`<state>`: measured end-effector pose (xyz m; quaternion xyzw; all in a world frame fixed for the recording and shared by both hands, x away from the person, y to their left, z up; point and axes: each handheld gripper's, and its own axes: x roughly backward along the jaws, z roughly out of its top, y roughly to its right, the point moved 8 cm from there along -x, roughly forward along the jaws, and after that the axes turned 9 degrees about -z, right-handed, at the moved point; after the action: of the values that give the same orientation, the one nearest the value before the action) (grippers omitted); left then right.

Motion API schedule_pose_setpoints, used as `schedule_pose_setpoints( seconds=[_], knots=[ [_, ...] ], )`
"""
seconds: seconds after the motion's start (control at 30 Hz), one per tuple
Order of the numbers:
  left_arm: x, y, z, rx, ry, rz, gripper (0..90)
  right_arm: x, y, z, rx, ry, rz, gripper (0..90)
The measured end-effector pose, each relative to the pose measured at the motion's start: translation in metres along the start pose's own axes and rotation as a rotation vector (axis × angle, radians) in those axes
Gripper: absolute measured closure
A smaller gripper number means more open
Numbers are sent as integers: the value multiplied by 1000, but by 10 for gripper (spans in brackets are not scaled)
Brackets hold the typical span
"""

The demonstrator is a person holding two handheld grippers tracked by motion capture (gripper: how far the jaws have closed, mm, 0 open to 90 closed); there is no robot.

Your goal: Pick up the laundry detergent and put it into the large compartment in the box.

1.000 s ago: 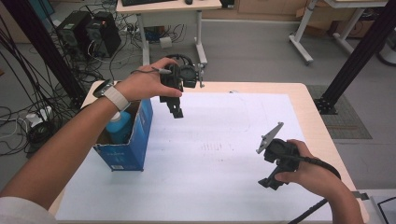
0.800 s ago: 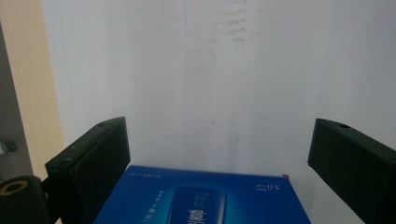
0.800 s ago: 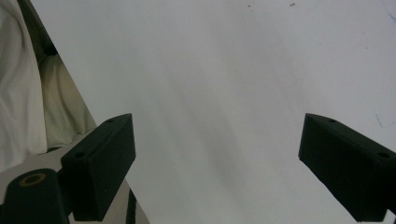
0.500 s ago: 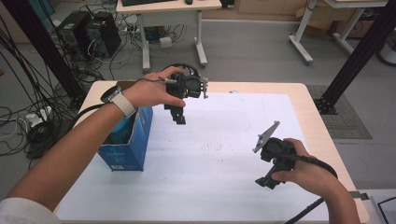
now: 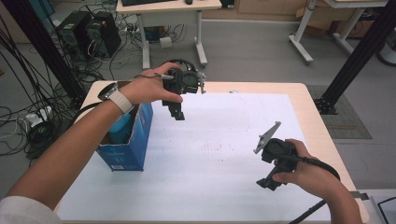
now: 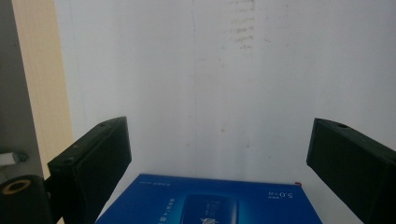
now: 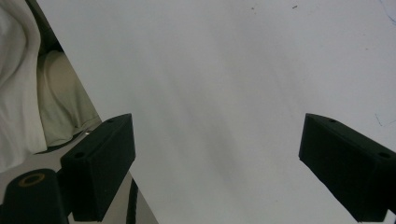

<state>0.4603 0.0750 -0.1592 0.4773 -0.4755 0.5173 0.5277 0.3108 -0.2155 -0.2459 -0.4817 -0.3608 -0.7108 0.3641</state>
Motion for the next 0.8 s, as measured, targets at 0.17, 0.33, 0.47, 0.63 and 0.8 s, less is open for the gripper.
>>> schedule_pose_setpoints(
  seconds=[0.17, 0.33, 0.47, 0.63, 0.8],
  knots=[
    [-2, -5, 0, 5, -4, -4, 70, 0, 0, -3, -8, 2, -3, 105],
    [-4, -7, -1, -2, 2, -7, 73, -1, 1, -5, -18, 0, -3, 105],
    [-10, -7, -2, -3, -3, 5, 74, 0, 0, -5, -20, 3, -3, 105],
    [-21, -8, -2, 4, -6, 1, 81, -2, -2, -7, -20, 5, 0, 104],
    [-31, -9, -7, 0, 0, 15, 104, -2, -4, -10, -20, 7, -1, 104]
  ],
)
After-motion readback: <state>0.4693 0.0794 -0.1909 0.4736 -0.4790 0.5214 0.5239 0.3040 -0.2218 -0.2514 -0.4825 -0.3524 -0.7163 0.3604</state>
